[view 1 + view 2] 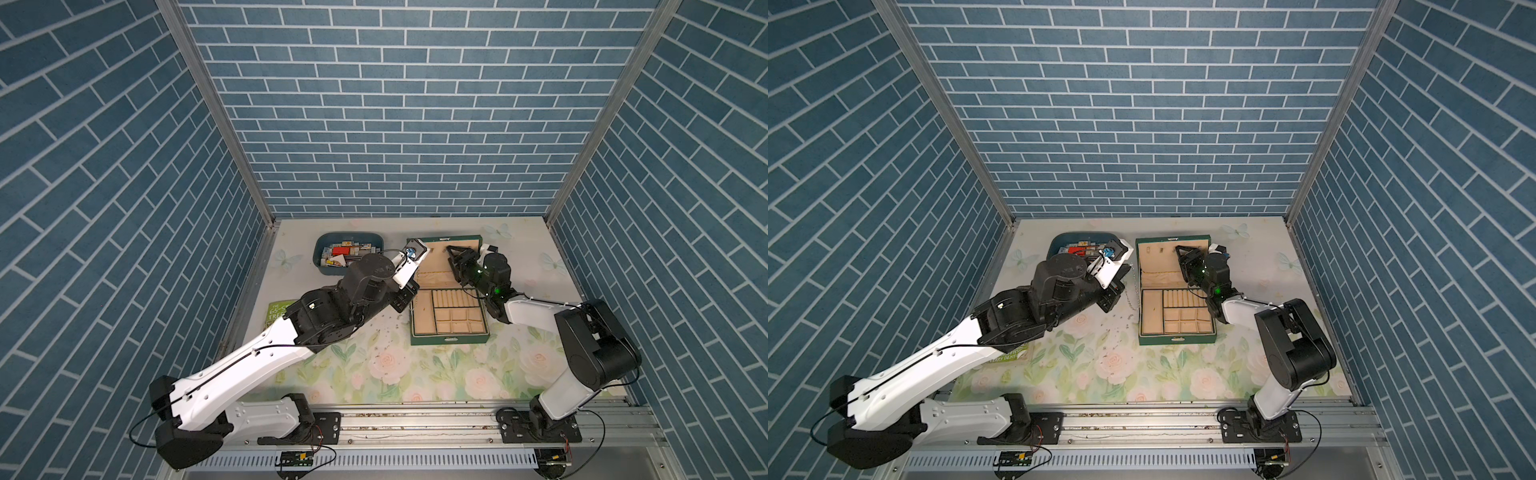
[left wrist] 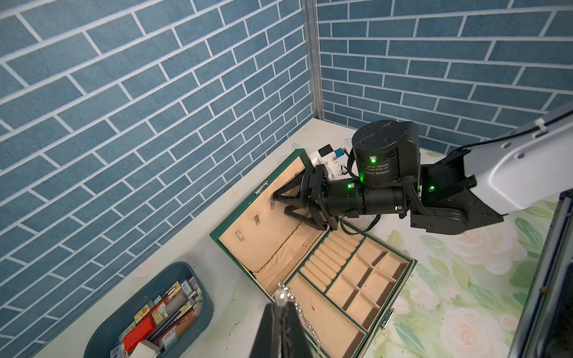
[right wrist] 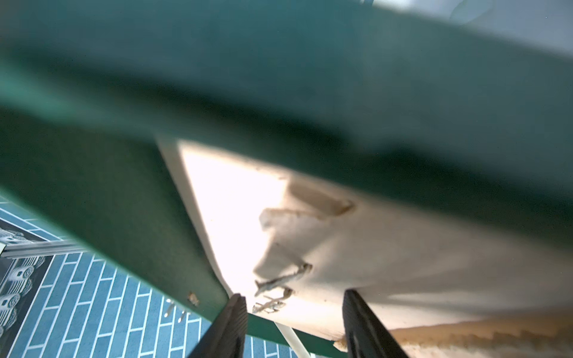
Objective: Put jewelry chain into jewelry box
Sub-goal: Open the fastener on the jewelry box.
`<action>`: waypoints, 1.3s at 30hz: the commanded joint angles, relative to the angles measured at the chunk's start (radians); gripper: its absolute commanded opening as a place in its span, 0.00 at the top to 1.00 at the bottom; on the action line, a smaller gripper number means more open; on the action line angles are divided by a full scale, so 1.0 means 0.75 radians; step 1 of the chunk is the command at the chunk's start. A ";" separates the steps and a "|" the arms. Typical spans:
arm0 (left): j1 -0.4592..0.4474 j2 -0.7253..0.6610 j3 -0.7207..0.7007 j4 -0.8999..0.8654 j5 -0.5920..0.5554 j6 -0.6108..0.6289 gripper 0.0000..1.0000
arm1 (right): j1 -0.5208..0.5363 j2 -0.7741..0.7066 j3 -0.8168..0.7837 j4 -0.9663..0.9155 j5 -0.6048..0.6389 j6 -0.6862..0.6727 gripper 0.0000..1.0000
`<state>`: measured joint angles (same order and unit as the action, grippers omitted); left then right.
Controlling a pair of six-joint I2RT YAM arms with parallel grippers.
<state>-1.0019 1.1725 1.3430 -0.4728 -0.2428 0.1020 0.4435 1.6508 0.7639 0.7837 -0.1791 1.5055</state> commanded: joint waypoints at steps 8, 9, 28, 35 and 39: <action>-0.010 0.005 -0.008 0.053 -0.006 -0.004 1.00 | 0.030 -0.139 -0.034 -0.137 0.113 0.017 0.45; -0.009 0.008 -0.010 0.056 -0.004 -0.005 1.00 | 0.031 -0.139 -0.032 -0.136 0.117 0.024 0.45; -0.010 -0.003 -0.025 0.064 0.003 -0.013 1.00 | 0.118 -0.041 0.148 -0.308 0.266 0.072 0.49; -0.010 -0.007 -0.038 0.068 0.007 -0.009 1.00 | 0.120 -0.012 0.180 -0.308 0.285 0.088 0.51; -0.009 -0.012 -0.040 0.070 0.005 -0.007 1.00 | 0.120 -0.004 0.202 -0.321 0.298 0.089 0.51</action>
<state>-1.0019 1.1782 1.3258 -0.4347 -0.2424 0.1009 0.5301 1.6291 0.8799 0.5526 0.0227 1.5562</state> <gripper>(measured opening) 0.072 0.494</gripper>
